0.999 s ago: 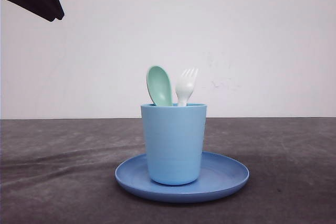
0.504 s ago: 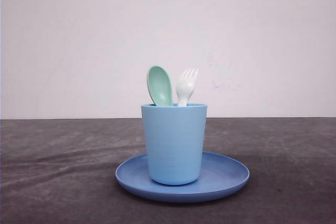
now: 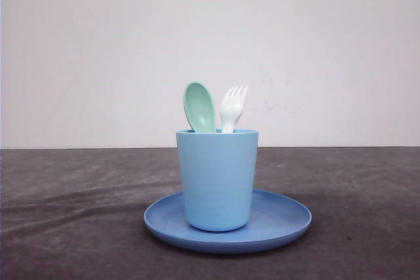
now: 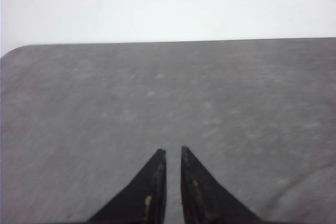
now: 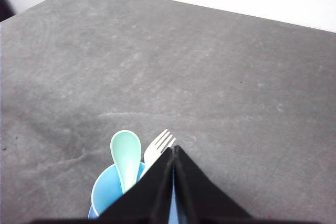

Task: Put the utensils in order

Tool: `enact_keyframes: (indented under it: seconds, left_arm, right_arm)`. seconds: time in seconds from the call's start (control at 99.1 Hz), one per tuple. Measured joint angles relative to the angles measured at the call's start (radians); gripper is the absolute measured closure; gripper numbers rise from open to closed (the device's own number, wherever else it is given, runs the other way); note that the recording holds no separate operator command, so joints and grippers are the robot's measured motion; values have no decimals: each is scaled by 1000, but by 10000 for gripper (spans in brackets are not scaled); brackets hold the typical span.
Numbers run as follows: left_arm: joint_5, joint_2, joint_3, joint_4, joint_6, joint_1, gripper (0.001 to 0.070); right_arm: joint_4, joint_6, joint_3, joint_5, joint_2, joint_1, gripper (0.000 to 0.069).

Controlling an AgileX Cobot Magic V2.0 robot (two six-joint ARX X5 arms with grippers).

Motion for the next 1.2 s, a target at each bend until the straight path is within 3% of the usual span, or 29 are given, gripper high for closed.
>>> enact_keyframes:
  seconds: [0.222,0.393,0.525,1.201]
  left_arm:
    - [0,-178,-200,-2,-5,69,684]
    - [-5,-262,-297,-7,-51,83,684]
    - [-4,-304,-304,9,-77,90,684]
    - [2,-335,-304,9,-77,97,684]
  right_arm:
    - [0,0,0,0,0,0,690]
    - [0,0,0,0,0,0,690]
    - [0,0,0,0,0,0,690]
    - [10,0,0,0,0,0,690]
